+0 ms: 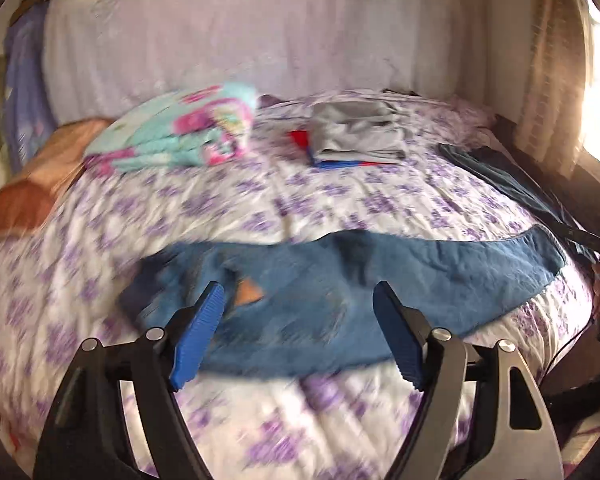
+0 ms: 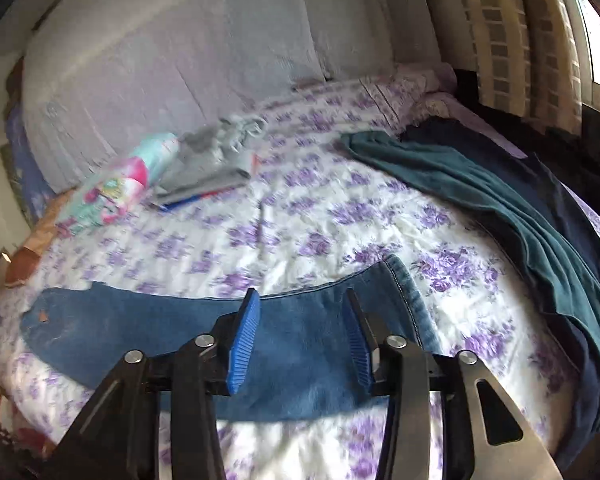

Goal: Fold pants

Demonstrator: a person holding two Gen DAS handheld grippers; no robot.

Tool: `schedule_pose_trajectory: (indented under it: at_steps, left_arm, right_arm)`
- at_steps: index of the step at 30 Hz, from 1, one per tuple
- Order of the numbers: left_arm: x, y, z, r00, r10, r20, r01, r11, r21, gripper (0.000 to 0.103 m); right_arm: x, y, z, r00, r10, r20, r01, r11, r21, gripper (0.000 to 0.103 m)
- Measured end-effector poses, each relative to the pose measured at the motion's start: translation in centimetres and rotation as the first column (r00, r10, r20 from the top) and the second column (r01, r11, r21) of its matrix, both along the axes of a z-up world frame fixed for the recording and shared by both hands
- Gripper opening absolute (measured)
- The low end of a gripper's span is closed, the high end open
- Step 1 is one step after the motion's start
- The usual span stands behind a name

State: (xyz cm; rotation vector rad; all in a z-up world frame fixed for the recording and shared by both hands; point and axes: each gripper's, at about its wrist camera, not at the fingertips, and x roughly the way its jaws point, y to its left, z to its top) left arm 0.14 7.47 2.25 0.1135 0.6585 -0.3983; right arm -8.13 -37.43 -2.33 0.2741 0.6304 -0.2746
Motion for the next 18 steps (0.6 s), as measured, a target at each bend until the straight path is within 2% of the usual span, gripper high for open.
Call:
schedule_pose_trajectory:
  at_steps: [2,4,5,6,7,8,9,10,11,12,14,15,16,17,18]
  left_arm:
    - [2.9,-2.3,-3.7,0.997,0.023,-0.070,-0.018,0.997,0.069,0.074]
    - [5.0,-2.2,-8.1,0.983,0.072,-0.168,-0.048,0.988,0.146,0.069]
    - [4.5,-1.8,-9.7,0.986,0.055,-0.160,-0.030,0.988,0.155,0.069]
    - [3.6,-1.9,-9.8,0.992,0.047,-0.114,-0.026,0.983,0.182,0.069]
    - [2.6,-2.3,-10.0,0.995,0.048,-0.082,-0.027,0.971,0.238,0.069]
    - [2.0,-2.6,-9.8,0.996,0.055,-0.072,-0.035,0.965,0.261,0.069]
    - [1.8,-2.6,-9.5,0.996,0.057,-0.073,-0.036,0.964,0.262,0.070]
    - [1.7,-2.6,-8.8,0.996,0.045,-0.080,-0.025,0.971,0.238,0.070]
    - [1.7,-2.6,-7.8,0.996,0.015,-0.086,0.001,0.983,0.183,0.070]
    - [1.6,-2.8,-6.5,0.998,-0.022,-0.067,0.030,0.992,0.119,0.071]
    - [1.7,-3.8,-5.0,0.999,-0.035,-0.002,0.035,0.995,0.099,0.080]
    - [1.9,-4.6,-4.7,0.999,-0.042,0.022,0.039,0.994,0.104,0.090]
    - [2.7,-5.6,-5.0,0.998,-0.045,0.038,0.040,0.991,0.125,0.091]
    - [3.3,-6.4,-5.7,0.999,-0.045,0.024,0.041,0.989,0.141,0.091]
    - [4.6,-7.0,-7.3,0.999,-0.034,-0.032,0.038,0.985,0.165,0.091]
  right_arm:
    - [1.7,-1.5,-2.7,0.992,-0.072,-0.106,0.076,0.996,0.037,0.045]
    - [2.1,-3.4,-6.5,0.979,-0.075,-0.187,0.095,0.991,0.099,0.034]
    - [1.4,-3.6,-7.0,0.988,-0.060,-0.145,0.074,0.993,0.096,0.030]
    - [0.8,-3.5,-7.0,0.991,-0.052,-0.126,0.062,0.995,0.076,0.029]
    - [0.6,-3.2,-6.6,0.989,-0.052,-0.136,0.061,0.996,0.062,0.031]
    - [0.6,-2.9,-6.0,0.989,-0.063,-0.137,0.072,0.995,0.063,0.042]
    - [1.0,-2.2,-4.8,0.992,-0.038,-0.117,0.048,0.995,0.084,0.048]
    - [1.8,-1.2,-3.4,0.997,0.036,-0.072,-0.027,0.993,0.118,0.051]
    - [3.3,0.3,-1.8,0.992,0.124,-0.037,-0.118,0.983,0.141,0.063]
    - [5.1,1.9,-0.4,0.977,0.215,-0.017,-0.210,0.965,0.156,0.078]
    - [9.6,5.4,1.6,0.931,0.365,0.011,-0.360,0.914,0.188,0.080]
    - [11.6,6.8,1.9,0.908,0.419,0.009,-0.411,0.886,0.214,0.080]
    - [15.0,9.0,1.9,0.863,0.506,0.002,-0.487,0.830,0.273,0.080]
    - [17.4,10.7,1.8,0.830,0.558,0.003,-0.531,0.787,0.315,0.080]
    - [19.7,12.3,1.2,0.800,0.599,-0.003,-0.561,0.750,0.349,0.080]
